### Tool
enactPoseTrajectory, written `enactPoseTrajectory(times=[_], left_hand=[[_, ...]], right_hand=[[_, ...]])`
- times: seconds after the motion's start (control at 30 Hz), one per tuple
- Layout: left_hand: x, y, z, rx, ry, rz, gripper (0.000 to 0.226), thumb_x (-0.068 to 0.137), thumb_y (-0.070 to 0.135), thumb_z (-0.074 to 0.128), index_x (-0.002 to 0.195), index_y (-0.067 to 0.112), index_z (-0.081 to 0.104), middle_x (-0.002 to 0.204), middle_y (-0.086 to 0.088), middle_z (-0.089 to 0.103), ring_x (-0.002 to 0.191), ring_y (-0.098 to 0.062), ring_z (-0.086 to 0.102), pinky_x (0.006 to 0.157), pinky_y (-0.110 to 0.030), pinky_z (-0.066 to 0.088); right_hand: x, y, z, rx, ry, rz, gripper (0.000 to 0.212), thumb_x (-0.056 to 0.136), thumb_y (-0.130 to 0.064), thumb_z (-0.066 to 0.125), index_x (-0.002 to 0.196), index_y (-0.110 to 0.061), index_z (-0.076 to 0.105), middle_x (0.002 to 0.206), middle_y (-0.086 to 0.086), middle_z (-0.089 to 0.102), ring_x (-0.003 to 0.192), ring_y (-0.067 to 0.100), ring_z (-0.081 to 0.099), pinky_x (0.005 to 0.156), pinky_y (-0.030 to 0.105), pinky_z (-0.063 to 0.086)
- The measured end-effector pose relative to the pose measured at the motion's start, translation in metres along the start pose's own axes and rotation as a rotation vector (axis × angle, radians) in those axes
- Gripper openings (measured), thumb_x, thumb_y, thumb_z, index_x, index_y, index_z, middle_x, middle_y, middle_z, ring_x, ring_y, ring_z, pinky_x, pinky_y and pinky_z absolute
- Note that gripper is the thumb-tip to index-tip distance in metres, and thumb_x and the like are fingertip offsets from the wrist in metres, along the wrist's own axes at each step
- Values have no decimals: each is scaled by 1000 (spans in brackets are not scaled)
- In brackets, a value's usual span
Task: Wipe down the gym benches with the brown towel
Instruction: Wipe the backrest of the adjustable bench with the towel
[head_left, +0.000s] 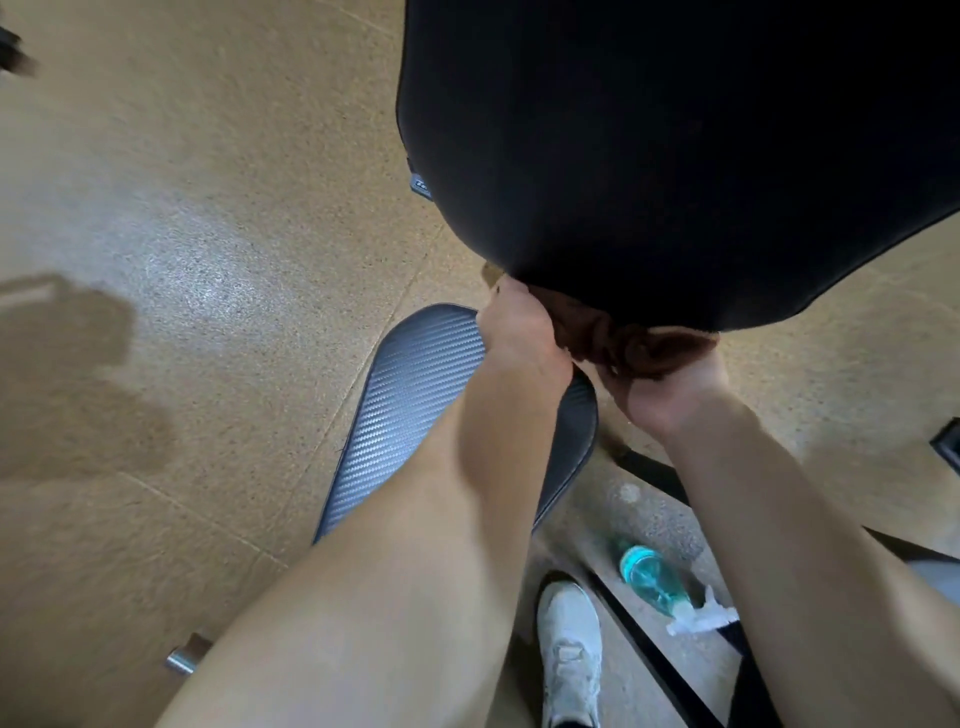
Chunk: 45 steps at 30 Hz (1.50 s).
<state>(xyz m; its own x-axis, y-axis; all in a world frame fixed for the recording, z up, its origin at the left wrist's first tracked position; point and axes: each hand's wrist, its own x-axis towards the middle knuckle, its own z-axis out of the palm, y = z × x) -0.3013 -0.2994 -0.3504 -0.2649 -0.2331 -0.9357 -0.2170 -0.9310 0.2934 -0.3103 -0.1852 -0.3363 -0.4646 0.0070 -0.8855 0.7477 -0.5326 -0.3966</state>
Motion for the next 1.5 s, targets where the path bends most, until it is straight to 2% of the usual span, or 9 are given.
enactPoseTrajectory(times=[0.13, 0.43, 0.63, 0.73, 0.83, 1.07, 1.2, 1.37, 1.5], left_hand=[[-30, -37, 8, -170, -124, -202, 41, 101, 49, 42, 120, 19, 62, 122, -8, 67, 115, -28, 61, 107, -42, 45], [18, 9, 4, -110, -119, -23, 45, 87, 35, 50, 123, 13, 67, 117, -11, 71, 110, -32, 65, 100, -54, 48], [26, 76, -4, 52, -41, 104, 35, 97, 31, 43, 64, 20, 50, 55, 6, 53, 43, -10, 51, 44, -12, 42], [14, 108, -2, 58, -168, 232, 41, 101, 39, 32, 87, 17, 63, 82, -7, 72, 77, -24, 68, 75, -34, 58], [5, 141, -4, 155, -298, 365, 48, 104, 39, 27, 94, 11, 64, 94, -13, 69, 93, -32, 65, 98, -45, 49], [-3, 118, -14, 207, -327, 318, 53, 100, 48, 33, 123, 14, 65, 123, -11, 70, 110, -34, 67, 96, -44, 53], [1, 95, -8, 173, -256, 224, 53, 97, 52, 41, 126, 15, 66, 117, -6, 72, 87, -30, 67, 58, -29, 53], [17, 51, -12, -19, -292, 130, 56, 101, 49, 33, 134, 14, 61, 127, -12, 67, 119, -34, 63, 105, -50, 47], [3, -10, -2, -103, -368, -26, 52, 100, 49, 29, 127, 25, 67, 123, -1, 68, 113, -26, 60, 102, -41, 46]], right_hand=[[-31, -34, -21, 115, -107, -127, 46, 99, -38, 41, 134, -16, 61, 128, 10, 68, 115, 33, 66, 98, 47, 51], [-28, 2, 6, 362, 15, -86, 38, 101, -30, 41, 125, -20, 69, 118, 7, 73, 114, 29, 67, 100, 41, 51], [-16, 42, 54, 571, 30, 45, 41, 101, -45, 37, 114, -19, 67, 111, 10, 67, 110, 30, 58, 108, 47, 40], [-14, 65, 83, 626, 25, 98, 42, 105, -41, 32, 90, -14, 60, 76, 7, 60, 79, 23, 56, 87, 39, 49], [-17, 84, 112, 652, -32, 162, 41, 105, -41, 35, 114, -11, 60, 84, 7, 60, 75, 21, 60, 68, 38, 51], [-9, 80, 114, 742, -74, 246, 42, 106, -40, 33, 117, -12, 63, 106, 11, 64, 118, 29, 60, 97, 46, 47], [-5, 69, 77, 768, -11, 192, 43, 104, -38, 37, 116, -9, 66, 108, 14, 67, 97, 29, 65, 94, 45, 52], [1, 47, 34, 683, 20, 72, 45, 103, -37, 35, 126, -10, 63, 117, 15, 68, 97, 32, 66, 106, 47, 44], [-4, 21, 2, 595, 8, -28, 44, 102, -34, 34, 119, -14, 69, 107, 12, 75, 94, 30, 72, 88, 42, 55]])
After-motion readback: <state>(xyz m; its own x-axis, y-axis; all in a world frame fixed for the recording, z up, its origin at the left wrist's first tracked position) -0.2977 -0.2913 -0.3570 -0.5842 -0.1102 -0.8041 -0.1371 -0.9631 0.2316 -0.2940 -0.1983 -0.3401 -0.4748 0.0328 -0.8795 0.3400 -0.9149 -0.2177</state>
